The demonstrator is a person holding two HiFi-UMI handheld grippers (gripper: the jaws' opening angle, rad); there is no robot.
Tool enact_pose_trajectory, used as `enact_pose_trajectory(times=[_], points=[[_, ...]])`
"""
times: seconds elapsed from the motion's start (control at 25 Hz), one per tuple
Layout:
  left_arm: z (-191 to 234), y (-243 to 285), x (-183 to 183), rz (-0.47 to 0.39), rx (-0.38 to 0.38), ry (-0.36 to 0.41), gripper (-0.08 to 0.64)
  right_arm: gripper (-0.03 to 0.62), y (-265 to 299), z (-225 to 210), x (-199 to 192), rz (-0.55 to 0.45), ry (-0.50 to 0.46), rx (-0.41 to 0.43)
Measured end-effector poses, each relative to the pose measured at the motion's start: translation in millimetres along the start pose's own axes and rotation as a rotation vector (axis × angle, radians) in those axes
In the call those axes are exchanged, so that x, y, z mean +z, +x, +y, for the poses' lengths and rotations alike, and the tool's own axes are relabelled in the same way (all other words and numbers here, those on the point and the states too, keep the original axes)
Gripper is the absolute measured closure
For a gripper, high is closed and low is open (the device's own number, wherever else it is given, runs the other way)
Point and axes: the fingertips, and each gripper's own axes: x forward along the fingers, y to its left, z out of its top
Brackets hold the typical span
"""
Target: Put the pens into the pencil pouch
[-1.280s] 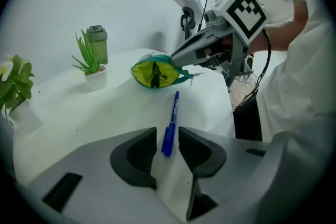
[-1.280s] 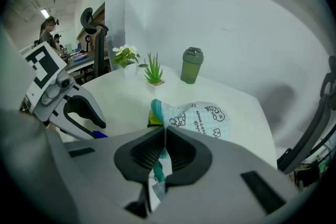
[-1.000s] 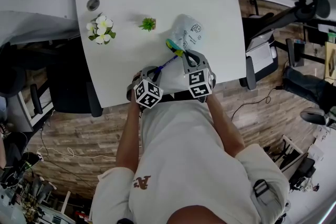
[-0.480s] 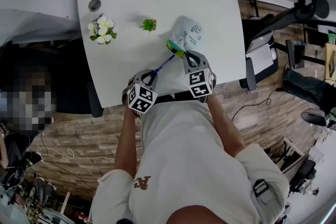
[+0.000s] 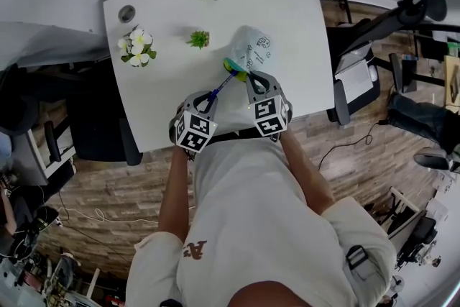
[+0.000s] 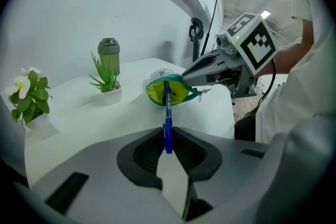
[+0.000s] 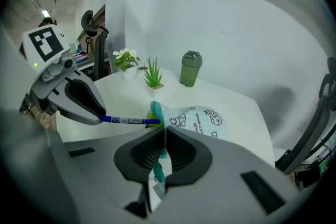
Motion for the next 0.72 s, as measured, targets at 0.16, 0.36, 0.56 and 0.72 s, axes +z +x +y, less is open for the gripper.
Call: enact_pose_trajectory(times=[0.16,0.36,0.56,0.72], points=[[0,10,15,-0.01,-0.009,-0.009,0.506,0.577,0,0,3,-0.004,-0.006,0.005],[3,27,33,-0.029,-0.02,-0.022,0.506,0.578,2,0,5,-0.007,-0.006,0.016],[6,43,48,-0.038,-0.033,-0.035,0.506,0.578,2,2,6,-0.007,-0.017,0.028],[6,54,62,-0.051,-0.049,-0.043,0.506,0.577,2,3,5,-0.004,-0.023,0.039]])
